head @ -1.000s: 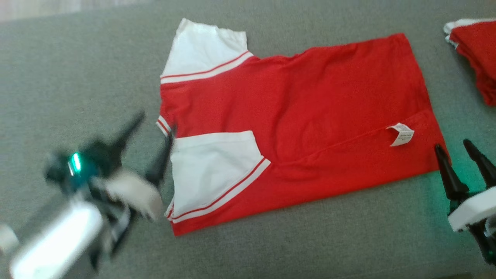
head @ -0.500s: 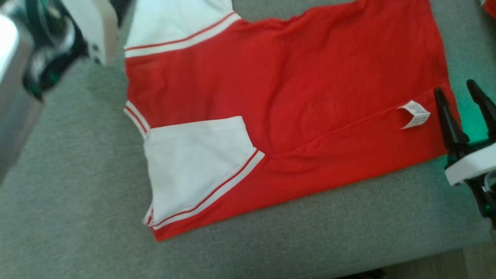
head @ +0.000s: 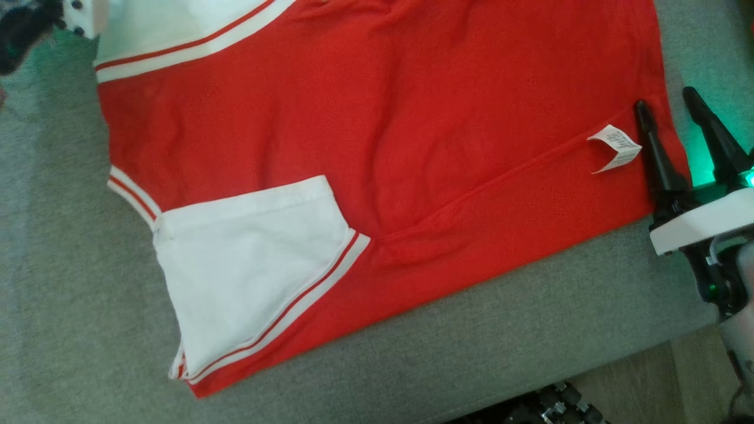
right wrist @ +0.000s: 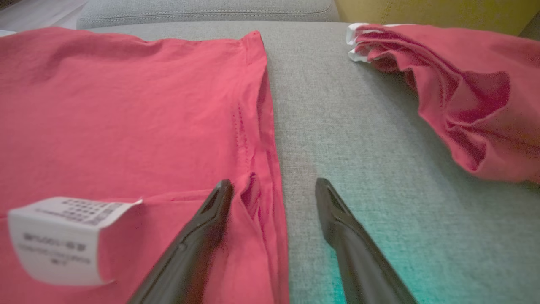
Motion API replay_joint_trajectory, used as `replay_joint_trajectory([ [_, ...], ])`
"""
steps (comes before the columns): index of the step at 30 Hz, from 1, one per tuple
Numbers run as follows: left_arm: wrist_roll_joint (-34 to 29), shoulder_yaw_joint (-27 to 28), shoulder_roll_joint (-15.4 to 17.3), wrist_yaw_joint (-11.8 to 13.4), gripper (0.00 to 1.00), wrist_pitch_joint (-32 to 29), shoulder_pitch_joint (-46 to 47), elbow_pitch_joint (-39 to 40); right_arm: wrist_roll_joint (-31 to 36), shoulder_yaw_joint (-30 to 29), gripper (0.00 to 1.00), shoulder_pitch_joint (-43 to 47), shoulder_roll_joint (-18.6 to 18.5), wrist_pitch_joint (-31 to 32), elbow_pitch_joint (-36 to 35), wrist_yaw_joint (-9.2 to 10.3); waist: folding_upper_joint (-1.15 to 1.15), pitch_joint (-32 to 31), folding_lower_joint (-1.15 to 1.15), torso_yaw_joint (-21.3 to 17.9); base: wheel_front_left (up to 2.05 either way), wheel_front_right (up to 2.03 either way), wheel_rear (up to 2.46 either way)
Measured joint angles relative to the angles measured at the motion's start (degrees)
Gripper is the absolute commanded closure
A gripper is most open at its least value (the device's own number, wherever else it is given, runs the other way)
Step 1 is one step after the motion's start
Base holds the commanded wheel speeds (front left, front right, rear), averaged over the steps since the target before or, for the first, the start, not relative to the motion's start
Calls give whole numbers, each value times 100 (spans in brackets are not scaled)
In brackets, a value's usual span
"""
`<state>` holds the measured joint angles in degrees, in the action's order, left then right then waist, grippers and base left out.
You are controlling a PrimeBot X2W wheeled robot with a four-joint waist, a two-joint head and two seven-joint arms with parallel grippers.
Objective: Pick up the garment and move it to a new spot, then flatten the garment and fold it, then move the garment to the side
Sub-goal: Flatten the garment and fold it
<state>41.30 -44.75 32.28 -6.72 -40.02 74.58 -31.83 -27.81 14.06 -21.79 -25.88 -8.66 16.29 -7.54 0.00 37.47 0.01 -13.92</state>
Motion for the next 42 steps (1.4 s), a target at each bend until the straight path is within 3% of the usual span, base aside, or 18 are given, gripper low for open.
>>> replay_joint_trajectory([
  [10,194,-170,8,-42,0,-41,180,-205,-103,167,0,-152,14,-160,244,0,0,13,-1,-116,0,0,0],
  [11,236,-182,8,-42,9,-85,186,-211,-107,172,0,-156,14,-174,266,0,0,7,-1,-117,0,0,0],
  [12,293,-191,7,-44,26,-116,189,-211,-121,179,0,-158,14,-201,282,0,0,3,-1,-119,0,0,0],
  [13,345,-207,5,-45,26,-157,190,-208,-137,183,0,-159,14,-202,294,0,0,1,-1,-120,0,0,0],
  [14,383,-226,2,-45,53,-196,193,-203,-146,185,0,-162,14,-203,300,0,0,-1,-1,-121,0,0,0],
  [15,421,-248,3,-46,96,-250,201,-192,-152,189,0,-168,14,-203,305,0,0,-4,-1,-121,0,0,0],
  [16,453,-280,5,-69,100,-299,215,-170,-153,192,0,-177,14,-212,311,0,0,-6,-1,-119,0,0,0],
  [24,474,-601,86,-87,100,-67,225,21,-313,272,0,-460,-221,-12,264,0,0,-153,-1,-48,0,0,0],
  [30,612,-872,86,-87,100,118,254,305,-670,586,0,-1432,-735,1169,213,0,0,-278,-1,145,0,0,0],
  [34,617,-1074,75,-87,100,190,302,463,-895,853,0,-2232,-869,1906,604,0,0,-291,-1,314,0,0,0],
  [42,805,-1385,73,-87,100,281,612,677,-817,1782,0,-3407,-880,2503,1656,0,0,-183,0,524,0,0,0],
])
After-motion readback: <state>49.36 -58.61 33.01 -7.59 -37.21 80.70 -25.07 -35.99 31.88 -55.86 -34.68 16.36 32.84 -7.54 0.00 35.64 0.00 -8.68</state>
